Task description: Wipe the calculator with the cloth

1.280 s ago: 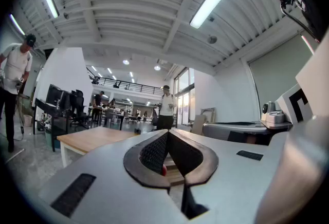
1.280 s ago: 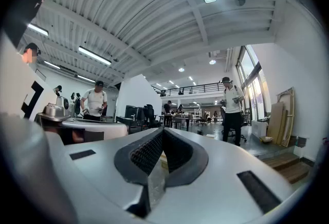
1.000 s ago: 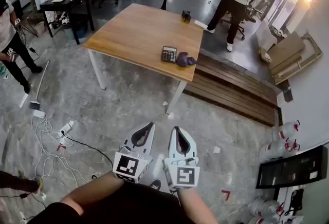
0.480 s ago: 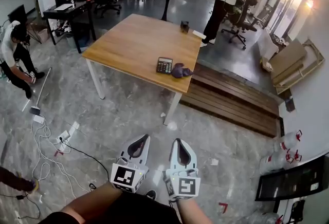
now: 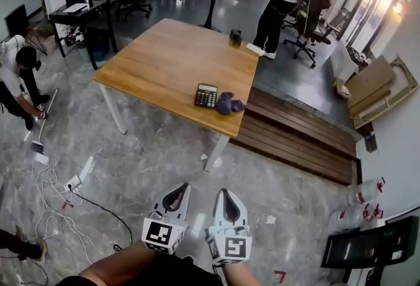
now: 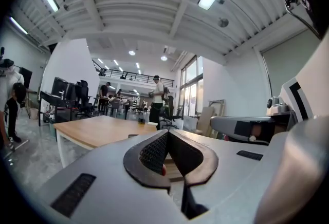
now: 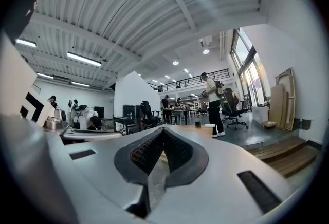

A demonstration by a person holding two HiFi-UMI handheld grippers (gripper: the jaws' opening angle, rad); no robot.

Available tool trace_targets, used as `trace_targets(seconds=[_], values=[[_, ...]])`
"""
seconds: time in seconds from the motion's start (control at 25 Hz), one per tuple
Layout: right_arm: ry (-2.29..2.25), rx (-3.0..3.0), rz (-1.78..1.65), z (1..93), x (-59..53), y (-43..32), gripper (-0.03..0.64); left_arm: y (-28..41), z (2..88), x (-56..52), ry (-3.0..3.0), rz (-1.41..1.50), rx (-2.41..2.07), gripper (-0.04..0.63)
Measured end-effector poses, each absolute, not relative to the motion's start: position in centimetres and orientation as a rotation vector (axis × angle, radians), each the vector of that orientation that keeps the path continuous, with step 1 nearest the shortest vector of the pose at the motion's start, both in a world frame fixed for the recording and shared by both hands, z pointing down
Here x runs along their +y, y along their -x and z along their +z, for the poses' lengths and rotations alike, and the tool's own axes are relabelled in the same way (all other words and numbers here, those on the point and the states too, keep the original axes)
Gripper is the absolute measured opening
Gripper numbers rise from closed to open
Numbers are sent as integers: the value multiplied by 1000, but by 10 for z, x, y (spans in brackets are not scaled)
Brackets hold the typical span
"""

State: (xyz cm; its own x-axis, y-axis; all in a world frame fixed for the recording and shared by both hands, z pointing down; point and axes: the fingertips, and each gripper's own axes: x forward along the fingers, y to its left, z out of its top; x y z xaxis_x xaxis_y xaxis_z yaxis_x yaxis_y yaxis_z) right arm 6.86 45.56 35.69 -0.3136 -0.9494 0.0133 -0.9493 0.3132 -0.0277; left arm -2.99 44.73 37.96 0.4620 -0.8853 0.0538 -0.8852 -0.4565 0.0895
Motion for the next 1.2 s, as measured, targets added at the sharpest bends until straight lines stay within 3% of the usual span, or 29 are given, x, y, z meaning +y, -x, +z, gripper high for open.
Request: trace_targets(seconds=[0.32, 0.64, 1.2], values=[[1878, 2529, -22, 351, 314, -34, 15, 61, 372, 298, -2645, -12, -1512, 6], [1906, 2515, -54, 355, 235, -18, 15, 76, 377, 215, -2632, -12, -1470, 6], [1804, 2581, -155, 384, 64, -64, 15, 24, 395, 47, -2584, 60, -1528, 6]])
